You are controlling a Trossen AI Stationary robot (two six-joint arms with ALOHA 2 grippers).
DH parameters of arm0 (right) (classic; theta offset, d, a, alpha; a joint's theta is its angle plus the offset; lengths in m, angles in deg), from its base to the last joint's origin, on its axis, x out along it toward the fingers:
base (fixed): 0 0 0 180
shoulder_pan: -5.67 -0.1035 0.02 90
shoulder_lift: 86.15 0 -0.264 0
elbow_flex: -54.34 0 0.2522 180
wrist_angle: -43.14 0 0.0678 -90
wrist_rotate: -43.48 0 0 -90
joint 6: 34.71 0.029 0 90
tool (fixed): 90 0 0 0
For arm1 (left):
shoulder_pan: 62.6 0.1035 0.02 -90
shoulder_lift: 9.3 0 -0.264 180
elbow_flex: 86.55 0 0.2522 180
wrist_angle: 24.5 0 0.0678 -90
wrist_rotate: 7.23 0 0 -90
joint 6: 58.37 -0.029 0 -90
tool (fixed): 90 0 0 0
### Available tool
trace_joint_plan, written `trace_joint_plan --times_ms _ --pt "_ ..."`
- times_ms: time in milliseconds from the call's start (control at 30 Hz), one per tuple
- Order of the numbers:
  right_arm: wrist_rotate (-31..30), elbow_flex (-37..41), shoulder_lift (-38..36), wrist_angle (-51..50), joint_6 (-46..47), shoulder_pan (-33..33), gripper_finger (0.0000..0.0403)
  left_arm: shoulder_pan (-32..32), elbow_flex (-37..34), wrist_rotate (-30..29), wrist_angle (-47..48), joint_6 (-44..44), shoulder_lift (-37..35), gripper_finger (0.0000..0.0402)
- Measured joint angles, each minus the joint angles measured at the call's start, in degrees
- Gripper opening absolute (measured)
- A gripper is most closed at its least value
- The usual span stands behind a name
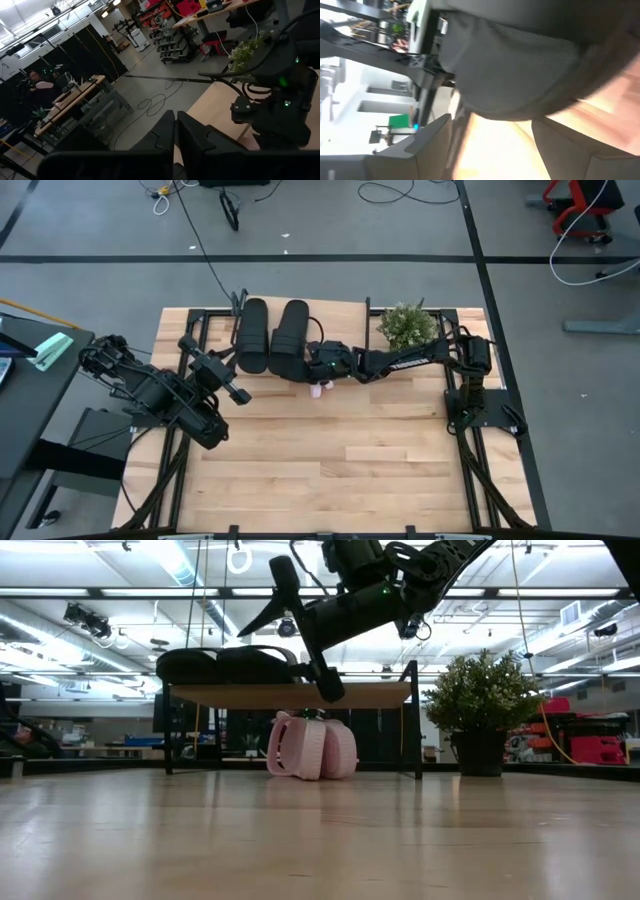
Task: Pick and place slides into the shelf
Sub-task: Put the black slide on the shelf, then put the right white slide on the shelf
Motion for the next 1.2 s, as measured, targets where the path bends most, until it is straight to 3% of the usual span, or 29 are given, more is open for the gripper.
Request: trace_joint_plan --times_ms 267,467,700,933,1200 --pt "-0.7 0.0 -3.0 -6.7 -4.8 -1.4 0.0281 0.0 0.0 0.0 0.0 0.1 0.0 0.0021" --pt "-10.2 0.0 -13.2 -25.3 -11.9 -5.9 0.0281 -0.2 -1.2 0.2 0.0 0.3 -0.1 0.0021" --pt "-27.6 0.0 -23.9 -48.4 -16.6 -17.1 0.0281 -1.7 -16.9 0.5 -0.2 11.4 -0.6 0.0029" --pt "-43.3 0.0 -25.5 -60.5 -15.9 -27.2 0.0281 -5.8 -31.8 0.7 -7.9 26.2 -0.5 0.0015" --pt "-46.7 0.0 -19.9 -60.5 -22.6 -28.1 0.0281 -10.1 -35.5 0.4 -25.9 20.3 -0.5 0.0008"
